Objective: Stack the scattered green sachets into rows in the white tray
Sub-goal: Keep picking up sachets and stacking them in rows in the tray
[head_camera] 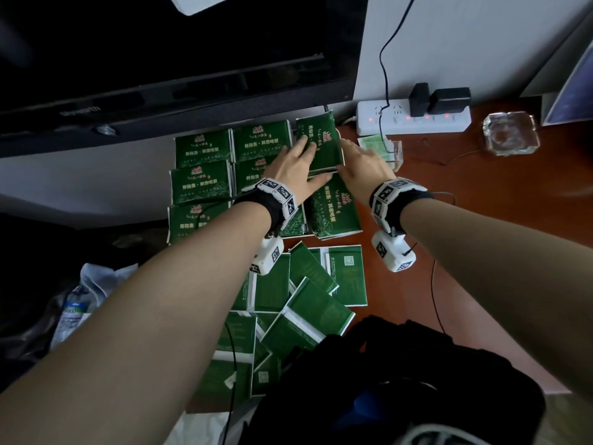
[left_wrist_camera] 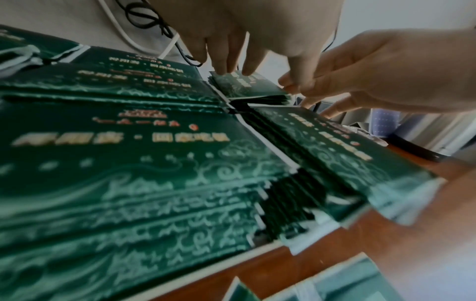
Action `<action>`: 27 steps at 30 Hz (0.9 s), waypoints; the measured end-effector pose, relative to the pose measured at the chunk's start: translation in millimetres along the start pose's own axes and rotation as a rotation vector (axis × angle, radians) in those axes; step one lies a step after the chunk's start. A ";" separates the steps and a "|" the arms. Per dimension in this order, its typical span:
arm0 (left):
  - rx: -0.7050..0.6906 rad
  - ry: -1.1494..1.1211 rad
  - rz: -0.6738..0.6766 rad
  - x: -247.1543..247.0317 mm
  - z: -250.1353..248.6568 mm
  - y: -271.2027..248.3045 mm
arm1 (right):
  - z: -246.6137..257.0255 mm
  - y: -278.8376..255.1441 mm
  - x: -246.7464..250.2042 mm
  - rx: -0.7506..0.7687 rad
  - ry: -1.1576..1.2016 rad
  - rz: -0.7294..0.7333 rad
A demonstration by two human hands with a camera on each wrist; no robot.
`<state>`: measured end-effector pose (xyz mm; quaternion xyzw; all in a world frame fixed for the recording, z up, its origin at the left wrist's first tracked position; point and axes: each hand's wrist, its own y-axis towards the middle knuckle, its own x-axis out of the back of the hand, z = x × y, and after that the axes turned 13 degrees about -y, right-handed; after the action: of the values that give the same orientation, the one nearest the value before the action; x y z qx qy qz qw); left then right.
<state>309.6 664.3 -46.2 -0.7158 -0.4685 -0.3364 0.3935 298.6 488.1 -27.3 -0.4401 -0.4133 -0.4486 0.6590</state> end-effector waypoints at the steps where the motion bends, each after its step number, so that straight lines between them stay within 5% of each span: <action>1: -0.005 -0.005 0.015 1.3 -5.0 -10.5 | -0.7 -4.7 -0.4 -0.011 0.020 -0.004; 8: -0.188 0.280 0.055 -23.1 -24.4 -67.1 | -8.4 -44.1 -14.3 -0.157 0.130 0.050; 27: -0.021 0.349 0.111 -47.6 -35.0 -56.4 | 2.5 -60.9 -30.8 -0.199 0.280 0.144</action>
<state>236.9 628.5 -56.5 -0.6755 -0.3493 -0.4382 0.4793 232.2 484.7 -42.8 -0.4648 -0.2387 -0.4959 0.6936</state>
